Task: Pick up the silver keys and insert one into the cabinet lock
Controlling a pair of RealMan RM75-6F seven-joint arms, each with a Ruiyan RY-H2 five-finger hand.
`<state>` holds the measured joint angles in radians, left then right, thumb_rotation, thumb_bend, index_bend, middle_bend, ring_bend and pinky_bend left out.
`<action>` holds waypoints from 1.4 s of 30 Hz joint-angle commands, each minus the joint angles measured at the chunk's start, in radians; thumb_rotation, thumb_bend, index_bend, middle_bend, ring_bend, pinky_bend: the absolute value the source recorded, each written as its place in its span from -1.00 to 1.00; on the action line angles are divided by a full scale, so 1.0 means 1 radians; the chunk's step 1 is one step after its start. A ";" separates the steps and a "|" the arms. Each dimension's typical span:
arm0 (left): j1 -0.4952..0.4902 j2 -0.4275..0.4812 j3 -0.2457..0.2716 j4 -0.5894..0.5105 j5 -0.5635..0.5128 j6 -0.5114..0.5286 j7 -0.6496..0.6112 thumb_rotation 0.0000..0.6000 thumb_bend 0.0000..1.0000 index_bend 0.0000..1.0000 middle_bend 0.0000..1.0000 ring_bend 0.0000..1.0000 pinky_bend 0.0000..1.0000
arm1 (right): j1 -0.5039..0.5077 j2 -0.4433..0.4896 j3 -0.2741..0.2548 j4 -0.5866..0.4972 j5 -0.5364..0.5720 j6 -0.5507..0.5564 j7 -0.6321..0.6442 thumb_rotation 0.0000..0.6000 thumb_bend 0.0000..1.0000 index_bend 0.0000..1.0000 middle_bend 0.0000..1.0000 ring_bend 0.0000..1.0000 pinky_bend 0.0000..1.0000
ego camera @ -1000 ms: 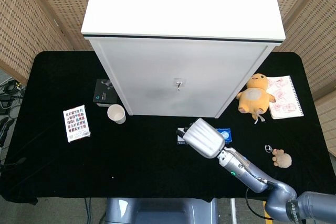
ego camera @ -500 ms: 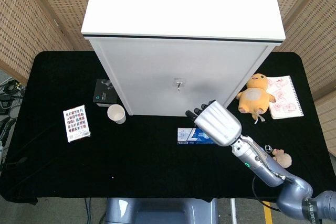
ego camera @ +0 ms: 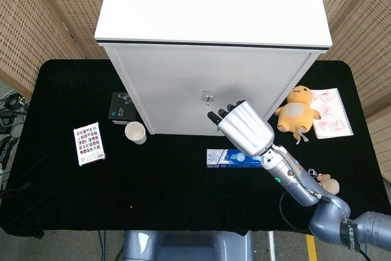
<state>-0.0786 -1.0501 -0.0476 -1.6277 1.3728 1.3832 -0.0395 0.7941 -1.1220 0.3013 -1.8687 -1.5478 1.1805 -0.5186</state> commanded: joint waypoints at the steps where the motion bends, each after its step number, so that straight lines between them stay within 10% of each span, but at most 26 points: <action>1: -0.001 0.000 0.001 0.001 0.000 -0.002 0.001 1.00 -1.00 -1.00 -1.00 -1.00 -1.00 | 0.016 -0.013 0.011 -0.002 0.019 -0.016 -0.032 1.00 0.21 0.43 0.76 0.76 1.00; 42: -0.005 -0.001 -0.003 0.008 -0.012 -0.011 -0.004 1.00 -1.00 -1.00 -1.00 -1.00 -1.00 | 0.108 -0.193 0.026 0.150 0.109 0.007 -0.276 1.00 0.20 0.44 0.77 0.78 1.00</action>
<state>-0.0837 -1.0513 -0.0504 -1.6200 1.3610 1.3725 -0.0437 0.9012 -1.3130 0.3282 -1.7217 -1.4387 1.1857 -0.7915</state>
